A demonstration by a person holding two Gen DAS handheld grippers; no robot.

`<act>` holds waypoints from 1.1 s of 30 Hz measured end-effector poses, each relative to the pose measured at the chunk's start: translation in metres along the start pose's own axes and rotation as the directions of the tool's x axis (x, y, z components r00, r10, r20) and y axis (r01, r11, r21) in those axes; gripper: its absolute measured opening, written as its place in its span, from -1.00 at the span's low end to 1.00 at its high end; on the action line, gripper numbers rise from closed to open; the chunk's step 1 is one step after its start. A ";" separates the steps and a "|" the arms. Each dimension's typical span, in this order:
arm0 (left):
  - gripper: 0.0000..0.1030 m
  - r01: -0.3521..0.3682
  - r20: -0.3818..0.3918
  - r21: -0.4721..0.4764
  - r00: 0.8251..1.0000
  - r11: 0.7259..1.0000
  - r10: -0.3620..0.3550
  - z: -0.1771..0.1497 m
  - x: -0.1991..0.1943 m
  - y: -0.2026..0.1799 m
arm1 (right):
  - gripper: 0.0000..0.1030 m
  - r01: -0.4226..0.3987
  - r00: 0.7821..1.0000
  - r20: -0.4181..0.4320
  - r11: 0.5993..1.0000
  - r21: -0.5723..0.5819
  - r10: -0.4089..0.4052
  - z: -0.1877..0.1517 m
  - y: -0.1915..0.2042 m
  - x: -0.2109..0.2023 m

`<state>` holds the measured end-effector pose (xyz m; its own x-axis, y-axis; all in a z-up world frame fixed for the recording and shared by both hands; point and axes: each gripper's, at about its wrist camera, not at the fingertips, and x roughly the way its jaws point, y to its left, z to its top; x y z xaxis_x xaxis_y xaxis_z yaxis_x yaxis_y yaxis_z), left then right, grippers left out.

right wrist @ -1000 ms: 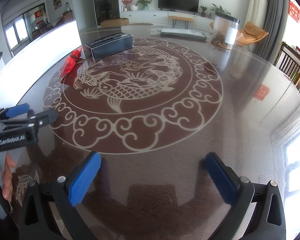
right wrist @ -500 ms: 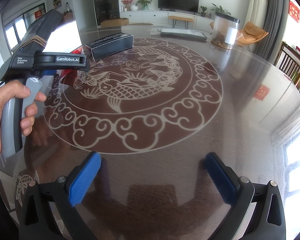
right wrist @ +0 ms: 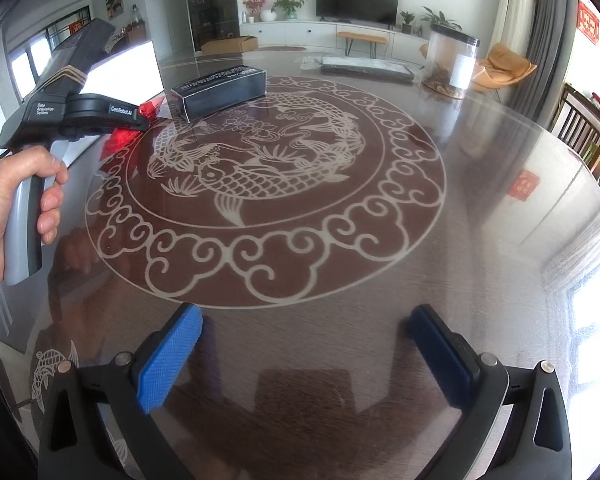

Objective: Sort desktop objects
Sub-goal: 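Grasp the black odor removing bar box with the right tool while the left tool holds the candy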

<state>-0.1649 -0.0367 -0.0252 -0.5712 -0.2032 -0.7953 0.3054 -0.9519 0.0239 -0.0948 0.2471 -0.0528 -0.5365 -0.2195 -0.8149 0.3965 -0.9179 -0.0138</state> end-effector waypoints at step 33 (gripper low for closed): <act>-0.57 -0.039 0.028 -0.046 0.999 0.998 0.040 -0.110 -0.082 0.054 | 1.00 0.002 0.999 -0.046 1.000 0.014 -0.002 0.211 0.137 0.149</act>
<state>-0.0183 -0.0460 -0.0254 -0.5794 -0.2478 -0.7764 0.3621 -0.9318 0.0271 -0.2779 0.0190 -0.0542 -0.5020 -0.2026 -0.8408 0.3848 -0.9230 -0.0074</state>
